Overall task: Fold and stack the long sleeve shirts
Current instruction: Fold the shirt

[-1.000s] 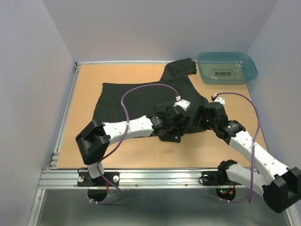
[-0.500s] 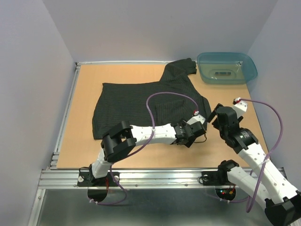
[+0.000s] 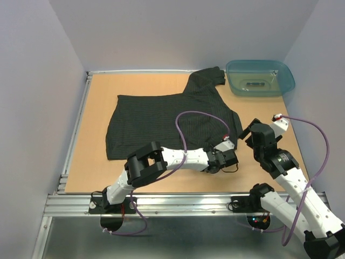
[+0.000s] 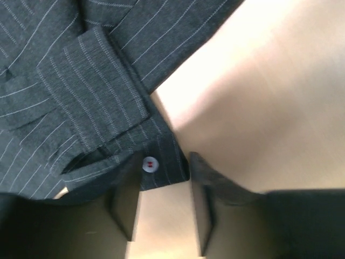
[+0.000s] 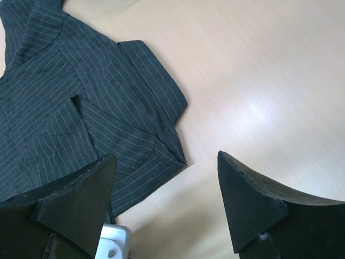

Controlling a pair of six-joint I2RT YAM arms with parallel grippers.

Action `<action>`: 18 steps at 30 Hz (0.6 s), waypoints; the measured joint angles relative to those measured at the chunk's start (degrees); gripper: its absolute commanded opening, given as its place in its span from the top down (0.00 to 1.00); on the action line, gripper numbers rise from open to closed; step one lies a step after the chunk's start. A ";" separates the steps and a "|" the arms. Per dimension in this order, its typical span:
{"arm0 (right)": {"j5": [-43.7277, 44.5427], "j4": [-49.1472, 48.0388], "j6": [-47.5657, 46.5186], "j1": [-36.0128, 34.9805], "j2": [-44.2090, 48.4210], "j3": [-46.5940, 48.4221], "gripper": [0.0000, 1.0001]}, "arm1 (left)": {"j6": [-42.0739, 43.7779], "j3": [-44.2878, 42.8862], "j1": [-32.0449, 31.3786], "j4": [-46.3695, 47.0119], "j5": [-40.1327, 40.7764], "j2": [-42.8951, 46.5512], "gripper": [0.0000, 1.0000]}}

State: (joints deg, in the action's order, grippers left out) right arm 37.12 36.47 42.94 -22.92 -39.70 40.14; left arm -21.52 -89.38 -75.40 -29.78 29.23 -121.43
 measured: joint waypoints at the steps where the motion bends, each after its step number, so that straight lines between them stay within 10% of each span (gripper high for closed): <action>1: 0.00 0.07 0.17 0.00 0.00 0.00 0.20 | 0.04 0.00 0.00 -0.33 0.33 -0.11 0.67; 7: -0.04 0.35 0.76 0.00 -0.02 0.00 0.20 | -0.07 0.00 0.02 -1.44 2.25 -0.83 1.00; 18: -0.11 0.42 0.81 0.00 -0.13 0.00 0.20 | 2.67 0.68 0.28 -3.69 9.51 2.03 1.00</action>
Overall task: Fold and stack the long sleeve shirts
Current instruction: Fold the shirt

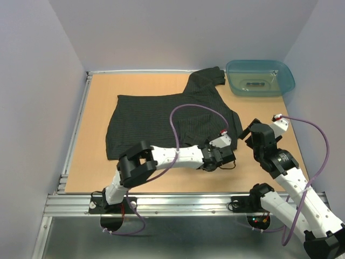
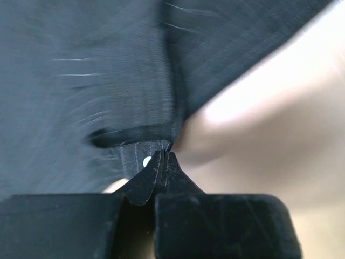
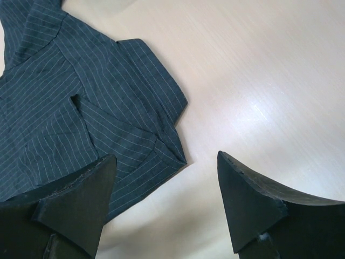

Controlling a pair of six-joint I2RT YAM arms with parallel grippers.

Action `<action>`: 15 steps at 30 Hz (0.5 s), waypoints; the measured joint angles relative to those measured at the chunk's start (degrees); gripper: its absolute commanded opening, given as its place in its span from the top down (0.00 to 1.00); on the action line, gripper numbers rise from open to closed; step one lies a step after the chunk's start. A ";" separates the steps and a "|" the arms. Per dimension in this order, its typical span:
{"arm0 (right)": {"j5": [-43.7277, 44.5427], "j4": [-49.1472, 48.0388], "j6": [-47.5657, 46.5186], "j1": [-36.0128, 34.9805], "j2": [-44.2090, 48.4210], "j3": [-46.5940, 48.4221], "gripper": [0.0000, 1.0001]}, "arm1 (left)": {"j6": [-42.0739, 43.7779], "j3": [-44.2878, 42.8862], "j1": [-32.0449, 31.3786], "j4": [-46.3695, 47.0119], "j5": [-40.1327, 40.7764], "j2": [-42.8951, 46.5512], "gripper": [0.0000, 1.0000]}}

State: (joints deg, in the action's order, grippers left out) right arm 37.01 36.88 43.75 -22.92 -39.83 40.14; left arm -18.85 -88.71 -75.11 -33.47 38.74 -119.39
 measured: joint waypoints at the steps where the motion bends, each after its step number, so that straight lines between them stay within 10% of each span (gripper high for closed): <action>1: 0.00 -0.02 0.00 0.00 0.00 0.00 0.20 | 0.76 0.63 0.28 0.00 1.18 2.03 1.00; 15: -2.84 -1.25 -1.22 0.00 -0.26 0.00 0.20 | 12.11 13.29 19.04 7.15 8.15 32.98 1.00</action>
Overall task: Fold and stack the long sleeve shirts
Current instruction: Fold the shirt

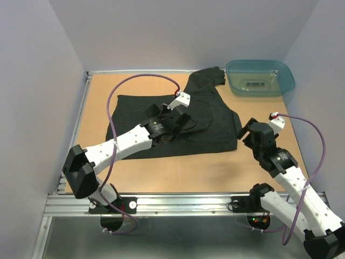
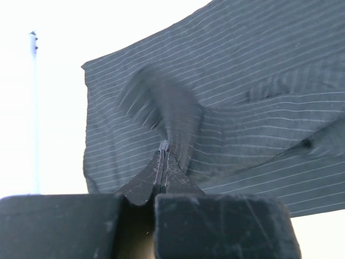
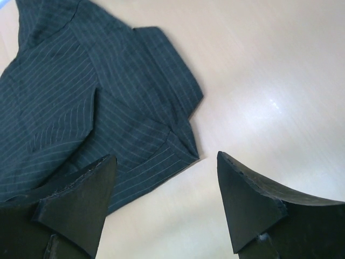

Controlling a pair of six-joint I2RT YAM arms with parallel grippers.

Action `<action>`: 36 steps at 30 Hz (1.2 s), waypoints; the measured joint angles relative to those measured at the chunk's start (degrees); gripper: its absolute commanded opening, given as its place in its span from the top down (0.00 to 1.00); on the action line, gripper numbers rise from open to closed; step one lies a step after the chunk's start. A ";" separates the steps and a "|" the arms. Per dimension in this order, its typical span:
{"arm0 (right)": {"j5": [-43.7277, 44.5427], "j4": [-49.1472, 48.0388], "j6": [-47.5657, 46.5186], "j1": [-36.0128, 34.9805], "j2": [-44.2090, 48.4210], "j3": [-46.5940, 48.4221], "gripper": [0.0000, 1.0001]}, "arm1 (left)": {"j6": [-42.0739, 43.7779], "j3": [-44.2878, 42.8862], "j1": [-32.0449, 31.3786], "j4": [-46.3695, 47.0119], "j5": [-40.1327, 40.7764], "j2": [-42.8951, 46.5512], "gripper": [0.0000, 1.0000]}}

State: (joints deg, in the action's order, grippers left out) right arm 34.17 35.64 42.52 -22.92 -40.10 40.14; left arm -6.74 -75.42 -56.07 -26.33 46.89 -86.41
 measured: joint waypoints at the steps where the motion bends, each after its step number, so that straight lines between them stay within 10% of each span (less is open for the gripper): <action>1: -1.25 -0.59 -0.48 0.00 -0.48 0.00 0.20 | 0.90 0.98 0.35 0.55 -0.17 0.68 1.00; 13: -14.14 -8.15 -3.30 0.00 -6.49 -0.17 0.20 | 24.30 17.88 9.42 24.70 -13.75 19.85 1.00; 27: -17.73 -9.68 -5.31 0.00 -6.25 -0.79 0.20 | 45.46 9.49 16.39 32.28 -46.18 10.16 1.00; 36: -21.44 -11.93 -9.29 0.00 -7.63 -1.73 0.20 | 50.31 28.76 16.28 20.96 -61.88 33.31 0.61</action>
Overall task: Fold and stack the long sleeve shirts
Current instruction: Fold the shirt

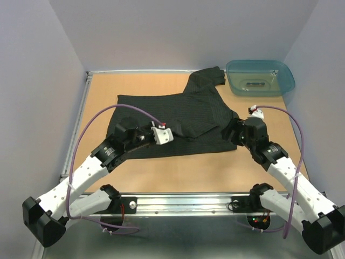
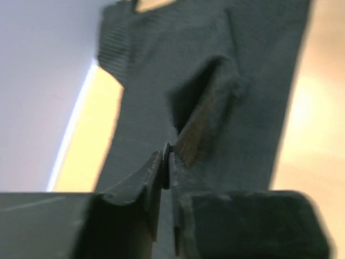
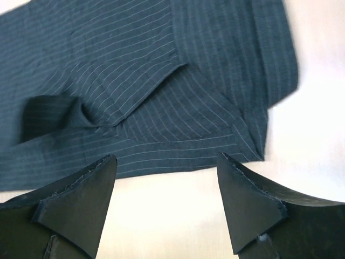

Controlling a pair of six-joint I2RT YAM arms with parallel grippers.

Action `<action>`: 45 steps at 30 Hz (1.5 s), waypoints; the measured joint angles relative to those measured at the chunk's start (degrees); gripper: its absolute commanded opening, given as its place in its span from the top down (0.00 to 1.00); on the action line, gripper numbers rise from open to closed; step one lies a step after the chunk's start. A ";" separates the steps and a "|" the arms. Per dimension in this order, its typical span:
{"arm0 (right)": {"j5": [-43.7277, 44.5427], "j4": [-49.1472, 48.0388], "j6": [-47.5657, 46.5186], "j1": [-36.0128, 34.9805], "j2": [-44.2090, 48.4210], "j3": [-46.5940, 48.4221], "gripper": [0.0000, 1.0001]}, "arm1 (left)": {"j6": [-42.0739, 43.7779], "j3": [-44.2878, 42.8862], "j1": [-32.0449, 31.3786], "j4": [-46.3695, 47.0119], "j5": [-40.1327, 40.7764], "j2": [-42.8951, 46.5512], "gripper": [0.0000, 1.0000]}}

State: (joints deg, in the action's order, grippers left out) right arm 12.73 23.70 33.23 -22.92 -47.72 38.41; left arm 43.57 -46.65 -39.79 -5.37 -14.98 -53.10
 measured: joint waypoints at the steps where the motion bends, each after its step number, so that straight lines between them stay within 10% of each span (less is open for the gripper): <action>1: -1.11 -0.72 -0.76 0.00 -0.57 0.00 0.20 | -0.17 1.36 0.00 -1.84 -1.09 1.66 0.54; 10: -18.95 -7.26 -8.70 -0.07 -10.10 0.07 0.20 | -10.54 3.72 -0.26 -3.85 -1.20 10.27 0.21; 19: -26.73 -8.04 -12.31 -3.85 -19.50 0.37 0.20 | -62.10 -3.21 -0.28 -6.08 20.61 -3.48 0.21; 27: -26.64 -9.70 -12.26 -5.22 -20.26 0.46 0.20 | -96.32 9.35 -0.26 -16.46 29.44 -1.01 0.24; 45: -14.62 -10.95 -5.92 -5.29 -16.13 0.33 0.19 | -103.69 13.68 -0.26 -10.71 29.33 -13.09 0.41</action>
State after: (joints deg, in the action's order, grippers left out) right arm -1.89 12.75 27.31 -28.21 -63.86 38.74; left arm -60.12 -32.97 -40.05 -16.08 14.35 -66.19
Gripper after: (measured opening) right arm 0.806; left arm 0.574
